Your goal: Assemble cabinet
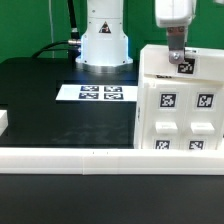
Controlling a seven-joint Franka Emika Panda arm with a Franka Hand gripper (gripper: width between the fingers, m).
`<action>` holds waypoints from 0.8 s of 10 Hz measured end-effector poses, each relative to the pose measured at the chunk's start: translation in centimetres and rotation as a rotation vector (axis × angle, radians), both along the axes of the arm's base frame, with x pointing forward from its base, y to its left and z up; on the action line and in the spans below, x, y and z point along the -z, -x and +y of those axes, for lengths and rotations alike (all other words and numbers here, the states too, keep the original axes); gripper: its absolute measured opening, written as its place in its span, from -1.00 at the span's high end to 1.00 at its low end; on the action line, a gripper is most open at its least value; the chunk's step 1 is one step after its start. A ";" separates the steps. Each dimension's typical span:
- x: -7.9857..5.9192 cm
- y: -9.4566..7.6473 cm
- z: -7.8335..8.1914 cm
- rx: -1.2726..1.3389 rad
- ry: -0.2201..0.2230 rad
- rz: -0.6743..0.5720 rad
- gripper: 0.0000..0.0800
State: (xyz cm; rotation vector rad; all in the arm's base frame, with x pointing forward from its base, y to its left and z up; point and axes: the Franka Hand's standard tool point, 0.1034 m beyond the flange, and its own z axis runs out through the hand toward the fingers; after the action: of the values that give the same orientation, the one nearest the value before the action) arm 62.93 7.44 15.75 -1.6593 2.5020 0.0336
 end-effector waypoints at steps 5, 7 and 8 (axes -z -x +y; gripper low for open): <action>-0.4 0.0 0.9 0.075 -0.041 -0.002 -0.41; -0.4 -0.1 1.0 0.029 -0.039 -0.011 -0.41; -0.3 -0.1 1.0 0.025 -0.038 -0.010 -0.62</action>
Offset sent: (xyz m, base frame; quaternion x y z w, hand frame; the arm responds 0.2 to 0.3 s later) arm -0.0110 0.0002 0.0021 -0.0280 0.0197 0.3077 0.9509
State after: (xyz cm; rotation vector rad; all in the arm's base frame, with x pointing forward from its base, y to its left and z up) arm 62.99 8.47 16.08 -1.6091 2.4986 0.0698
